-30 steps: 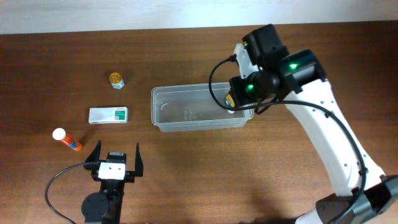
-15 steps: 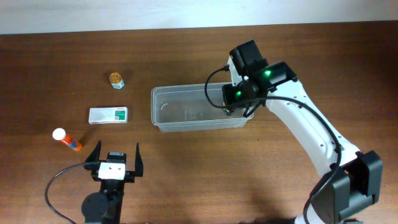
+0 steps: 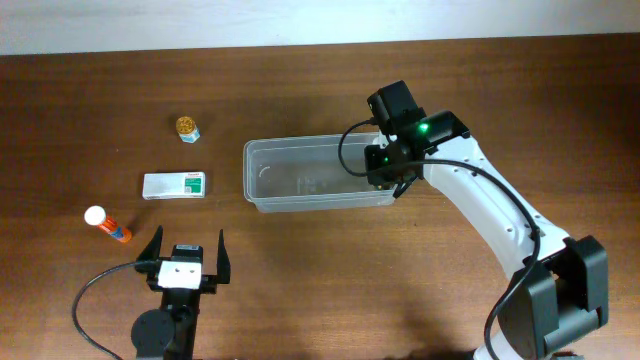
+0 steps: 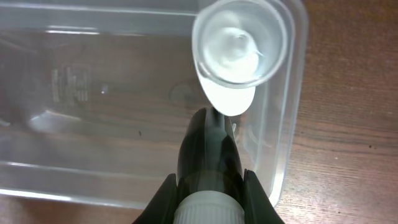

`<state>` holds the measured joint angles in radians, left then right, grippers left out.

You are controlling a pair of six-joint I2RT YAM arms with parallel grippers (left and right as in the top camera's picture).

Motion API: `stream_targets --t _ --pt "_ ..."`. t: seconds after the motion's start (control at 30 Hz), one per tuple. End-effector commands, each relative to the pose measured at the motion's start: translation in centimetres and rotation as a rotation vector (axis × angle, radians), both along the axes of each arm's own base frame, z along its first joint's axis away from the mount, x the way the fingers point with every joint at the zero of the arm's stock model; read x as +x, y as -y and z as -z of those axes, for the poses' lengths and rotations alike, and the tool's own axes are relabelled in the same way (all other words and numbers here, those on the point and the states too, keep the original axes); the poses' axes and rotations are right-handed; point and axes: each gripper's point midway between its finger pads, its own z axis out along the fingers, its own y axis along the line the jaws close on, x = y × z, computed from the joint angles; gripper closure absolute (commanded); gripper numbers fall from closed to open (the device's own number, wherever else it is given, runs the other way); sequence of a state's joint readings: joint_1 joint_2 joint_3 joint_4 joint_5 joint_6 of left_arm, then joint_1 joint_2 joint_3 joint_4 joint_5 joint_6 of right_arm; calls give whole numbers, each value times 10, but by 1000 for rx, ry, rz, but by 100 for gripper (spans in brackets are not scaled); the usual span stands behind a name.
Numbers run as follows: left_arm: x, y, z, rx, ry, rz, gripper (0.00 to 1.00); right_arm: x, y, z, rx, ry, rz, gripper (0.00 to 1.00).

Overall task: Pack container
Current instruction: 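Lower the brown bottle into the container's right end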

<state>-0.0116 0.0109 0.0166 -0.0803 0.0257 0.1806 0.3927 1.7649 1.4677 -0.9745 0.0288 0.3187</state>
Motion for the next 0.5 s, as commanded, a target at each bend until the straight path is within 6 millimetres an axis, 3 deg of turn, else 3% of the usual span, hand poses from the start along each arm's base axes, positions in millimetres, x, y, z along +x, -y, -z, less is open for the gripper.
stream_targets --t 0.0,0.33,0.47 --pt "0 -2 3 16 -2 -8 1 4 4 0 -14 20 61 94" --pt "0 -2 3 16 -2 -8 1 4 -1 -1 -21 28 9 94" --pt "0 -2 3 16 -2 -8 0 6 -11 -3 -44 59 -122 94"
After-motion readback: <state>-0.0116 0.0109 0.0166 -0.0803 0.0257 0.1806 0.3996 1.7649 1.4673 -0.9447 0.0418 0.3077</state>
